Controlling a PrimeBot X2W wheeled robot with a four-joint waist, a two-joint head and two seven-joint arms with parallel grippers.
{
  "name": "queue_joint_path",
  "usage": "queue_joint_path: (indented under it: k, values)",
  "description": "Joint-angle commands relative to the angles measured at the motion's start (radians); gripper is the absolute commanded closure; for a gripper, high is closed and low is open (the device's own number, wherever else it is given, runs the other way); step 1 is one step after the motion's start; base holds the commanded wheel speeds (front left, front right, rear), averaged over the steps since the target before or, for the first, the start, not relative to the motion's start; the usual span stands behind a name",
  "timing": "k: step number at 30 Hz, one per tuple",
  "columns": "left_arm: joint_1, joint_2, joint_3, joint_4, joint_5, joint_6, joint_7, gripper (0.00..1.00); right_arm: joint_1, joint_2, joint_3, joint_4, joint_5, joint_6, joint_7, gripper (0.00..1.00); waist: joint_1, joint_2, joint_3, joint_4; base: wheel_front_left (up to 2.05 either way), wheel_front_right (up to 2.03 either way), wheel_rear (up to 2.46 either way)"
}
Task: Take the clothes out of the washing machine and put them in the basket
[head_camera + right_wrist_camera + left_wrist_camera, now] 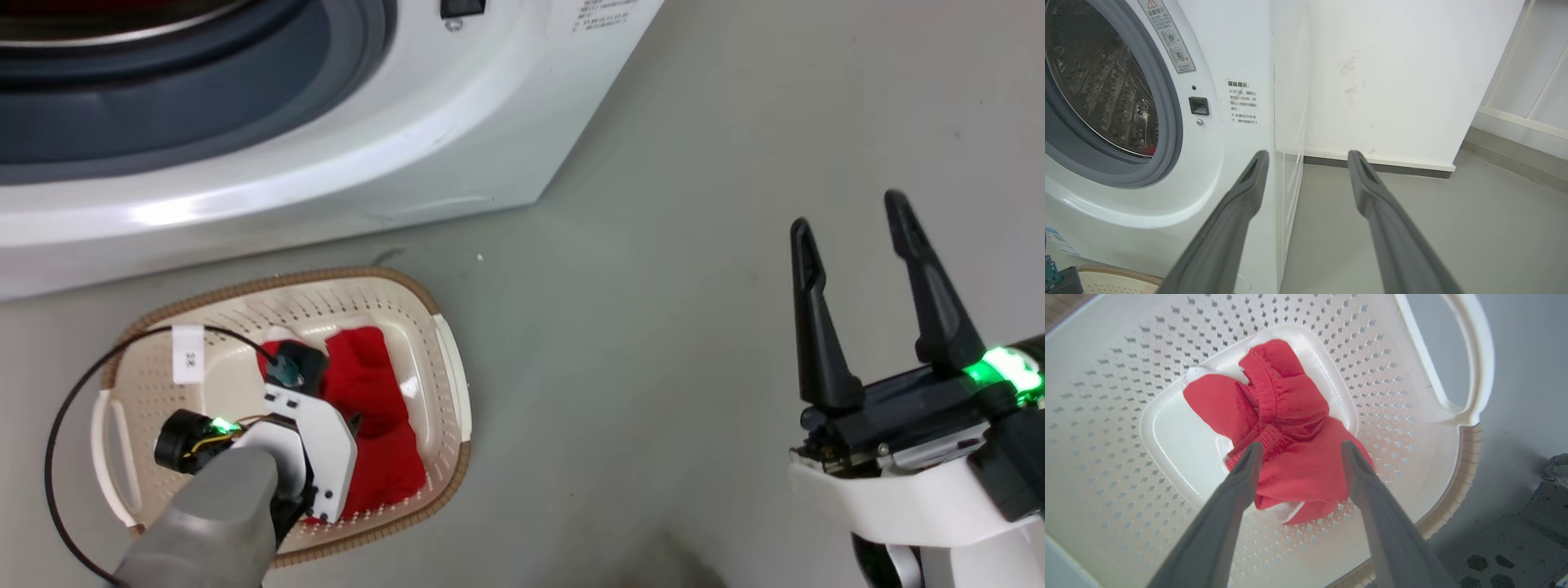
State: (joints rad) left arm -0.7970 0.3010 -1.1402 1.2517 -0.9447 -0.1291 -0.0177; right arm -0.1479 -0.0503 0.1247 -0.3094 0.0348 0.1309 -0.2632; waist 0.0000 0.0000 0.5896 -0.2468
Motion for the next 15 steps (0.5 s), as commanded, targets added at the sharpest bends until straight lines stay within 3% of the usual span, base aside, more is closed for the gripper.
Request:
queue_joint_path:
  k: [1, 5, 10, 15]
  values:
    - [0.021, -0.013, -0.011, 0.001, 0.016, 0.002, -0.059, 0.00, 0.022, 0.000, 0.003, 0.009, -0.004, 0.000, -0.002, 0.00, 0.0000, 0.0000, -0.070, 0.018, 0.00, 0.00, 0.00]
    - [0.057, -0.025, -0.019, 0.005, 0.034, 0.024, -0.186, 0.00, 0.056, 0.000, 0.009, 0.020, -0.012, 0.000, -0.002, 0.00, 0.0000, 0.0000, -0.145, 0.035, 0.00, 0.00, 0.00]
    - [0.090, -0.037, 0.003, -0.028, 0.052, 0.069, -0.246, 0.00, 0.095, 0.000, 0.014, 0.032, -0.026, 0.000, -0.002, 0.00, 0.0000, 0.0000, -0.229, 0.059, 0.00, 0.00, 0.00]
    - [0.132, 0.012, 0.103, -0.218, 0.126, 0.163, -0.247, 0.00, 0.128, 0.000, 0.015, 0.036, -0.035, 0.000, -0.002, 0.00, 0.0000, 0.0000, -0.291, 0.086, 0.00, 0.00, 0.00]
